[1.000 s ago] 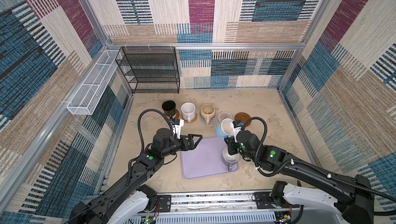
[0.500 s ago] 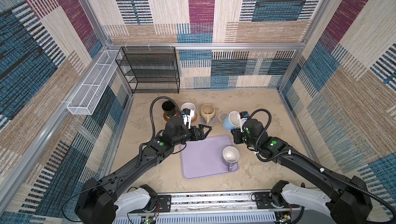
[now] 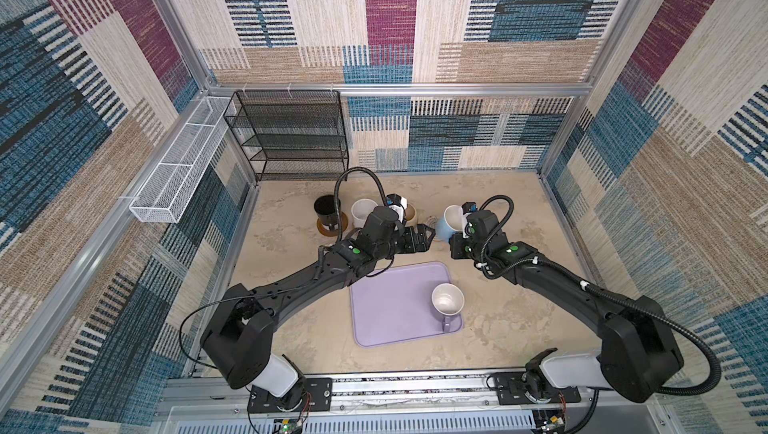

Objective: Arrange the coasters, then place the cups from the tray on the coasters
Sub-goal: 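Carry the light blue mug toward the braided coaster with the right gripper, then lower the light blue mug onto the braided coaster with the right gripper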

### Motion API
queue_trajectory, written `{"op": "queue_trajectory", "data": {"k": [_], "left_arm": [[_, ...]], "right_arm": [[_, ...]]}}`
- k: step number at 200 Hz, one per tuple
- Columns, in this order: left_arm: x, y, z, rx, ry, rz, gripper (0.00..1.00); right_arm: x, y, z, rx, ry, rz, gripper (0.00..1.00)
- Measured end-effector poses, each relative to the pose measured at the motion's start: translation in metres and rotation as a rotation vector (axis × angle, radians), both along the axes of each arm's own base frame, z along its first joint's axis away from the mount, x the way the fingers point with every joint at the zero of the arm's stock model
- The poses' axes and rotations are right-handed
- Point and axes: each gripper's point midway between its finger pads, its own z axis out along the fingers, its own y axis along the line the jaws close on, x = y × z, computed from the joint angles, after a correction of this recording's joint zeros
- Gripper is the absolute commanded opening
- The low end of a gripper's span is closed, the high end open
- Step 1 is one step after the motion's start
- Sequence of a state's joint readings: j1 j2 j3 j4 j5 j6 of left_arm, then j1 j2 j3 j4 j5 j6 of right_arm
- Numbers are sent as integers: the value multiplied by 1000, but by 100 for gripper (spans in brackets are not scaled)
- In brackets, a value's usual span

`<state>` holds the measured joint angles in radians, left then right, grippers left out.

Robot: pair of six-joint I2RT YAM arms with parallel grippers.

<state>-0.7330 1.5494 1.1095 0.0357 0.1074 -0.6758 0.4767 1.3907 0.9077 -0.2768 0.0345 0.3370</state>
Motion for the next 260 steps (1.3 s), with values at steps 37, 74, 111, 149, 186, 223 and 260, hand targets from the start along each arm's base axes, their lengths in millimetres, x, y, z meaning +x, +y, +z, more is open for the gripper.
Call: {"op": "queue_trajectory", "data": {"k": [37, 74, 111, 149, 186, 223, 260], "left_arm": [[9, -12, 5, 11, -26, -3, 94], [11, -22, -5, 66, 3, -25, 94], [6, -18, -20, 89, 24, -28, 94], [4, -14, -24, 90, 27, -24, 94], [7, -7, -25, 67, 18, 1, 94], [11, 0, -29, 49, 12, 23, 94], [12, 1, -27, 27, 0, 26, 94]], "right_arm": [[20, 1, -12, -45, 23, -13, 0], [34, 0, -20, -90, 48, -33, 0], [47, 4, -26, -121, 59, -32, 0], [58, 8, -34, -147, 92, -29, 0], [70, 7, -36, -183, 100, -44, 0], [71, 6, -42, -209, 136, -47, 0], [75, 5, -44, -232, 147, -56, 0]]}}
